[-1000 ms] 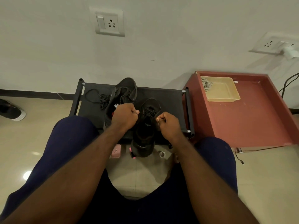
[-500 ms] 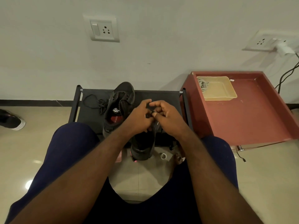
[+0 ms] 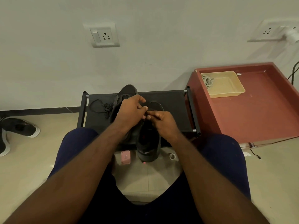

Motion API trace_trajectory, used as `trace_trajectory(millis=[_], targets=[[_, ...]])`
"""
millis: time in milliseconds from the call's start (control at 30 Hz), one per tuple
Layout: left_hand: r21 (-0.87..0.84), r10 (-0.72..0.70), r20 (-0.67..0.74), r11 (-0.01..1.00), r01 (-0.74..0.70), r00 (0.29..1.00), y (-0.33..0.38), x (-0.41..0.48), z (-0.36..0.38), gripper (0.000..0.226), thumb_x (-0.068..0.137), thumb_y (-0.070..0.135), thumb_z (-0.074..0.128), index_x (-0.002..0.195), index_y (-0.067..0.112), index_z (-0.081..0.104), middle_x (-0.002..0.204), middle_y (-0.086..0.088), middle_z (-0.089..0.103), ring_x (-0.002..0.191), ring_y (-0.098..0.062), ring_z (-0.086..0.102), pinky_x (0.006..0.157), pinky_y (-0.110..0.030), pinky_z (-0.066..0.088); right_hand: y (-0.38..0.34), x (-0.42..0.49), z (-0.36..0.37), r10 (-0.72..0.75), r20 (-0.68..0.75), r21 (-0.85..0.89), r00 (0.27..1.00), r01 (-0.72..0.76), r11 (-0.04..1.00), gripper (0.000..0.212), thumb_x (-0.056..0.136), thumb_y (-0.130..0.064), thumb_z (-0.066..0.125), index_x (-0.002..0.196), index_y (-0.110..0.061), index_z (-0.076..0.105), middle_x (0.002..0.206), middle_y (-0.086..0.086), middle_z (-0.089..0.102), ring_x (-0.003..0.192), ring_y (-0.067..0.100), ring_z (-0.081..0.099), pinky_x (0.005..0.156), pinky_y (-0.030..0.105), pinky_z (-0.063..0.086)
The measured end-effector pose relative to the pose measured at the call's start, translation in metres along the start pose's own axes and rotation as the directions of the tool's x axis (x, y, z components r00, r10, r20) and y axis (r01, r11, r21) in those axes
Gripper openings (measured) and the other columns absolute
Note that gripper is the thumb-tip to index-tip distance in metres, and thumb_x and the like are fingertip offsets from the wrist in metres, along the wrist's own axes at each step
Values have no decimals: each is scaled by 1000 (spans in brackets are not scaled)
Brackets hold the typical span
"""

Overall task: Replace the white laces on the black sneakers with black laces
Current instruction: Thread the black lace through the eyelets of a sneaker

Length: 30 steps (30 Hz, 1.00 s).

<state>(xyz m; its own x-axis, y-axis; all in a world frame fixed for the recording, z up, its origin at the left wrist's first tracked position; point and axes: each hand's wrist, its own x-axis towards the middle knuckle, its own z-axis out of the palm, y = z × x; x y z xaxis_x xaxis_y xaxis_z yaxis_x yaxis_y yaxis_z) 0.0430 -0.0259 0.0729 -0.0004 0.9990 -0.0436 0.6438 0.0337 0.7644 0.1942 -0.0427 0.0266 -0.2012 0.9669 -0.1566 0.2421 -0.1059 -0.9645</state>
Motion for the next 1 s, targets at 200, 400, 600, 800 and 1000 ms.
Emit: trace_trajectory(millis=[200,400,600,800,1000], targets=[[-116,-32,38,993,36,999,3,3,3,25,92,19,68,114,9,62,74,-5,73,66,-12,71,72,-30,60,7,10,-3,-44,8,-198,999,45,979,17,96,-14,65,110,-13,76,100,0,75,93,10,69,86,28,55],[114,-95,355,992,57,930,-14,6,-2,43,95,16,63,136,11,53,117,-4,63,106,-19,62,93,-33,52,14,9,-3,185,-135,170,973,-161,972,14,102,-18,56,92,-12,63,91,3,74,72,6,63,67,27,52],[297,-112,368,955,-2,923,-27,6,6,13,95,17,63,95,8,72,86,-7,72,80,-16,65,76,-26,49,10,10,-3,257,-56,340,965,-224,913,11,103,-16,53,94,-11,58,86,0,74,67,9,58,58,24,45],[199,-147,324,976,85,935,-40,13,2,28,101,20,53,79,9,66,63,-9,70,58,-20,64,69,-34,56,12,8,-6,274,-6,213,962,-267,940,17,103,-15,54,86,-11,54,75,5,63,54,11,45,54,27,40],[266,26,185,961,-75,982,-37,15,16,19,96,25,61,90,12,72,67,-1,66,63,-15,61,72,-32,52,11,9,-3,219,-131,66,967,-212,975,16,99,-15,57,84,-8,56,74,8,66,72,21,58,77,41,48]])
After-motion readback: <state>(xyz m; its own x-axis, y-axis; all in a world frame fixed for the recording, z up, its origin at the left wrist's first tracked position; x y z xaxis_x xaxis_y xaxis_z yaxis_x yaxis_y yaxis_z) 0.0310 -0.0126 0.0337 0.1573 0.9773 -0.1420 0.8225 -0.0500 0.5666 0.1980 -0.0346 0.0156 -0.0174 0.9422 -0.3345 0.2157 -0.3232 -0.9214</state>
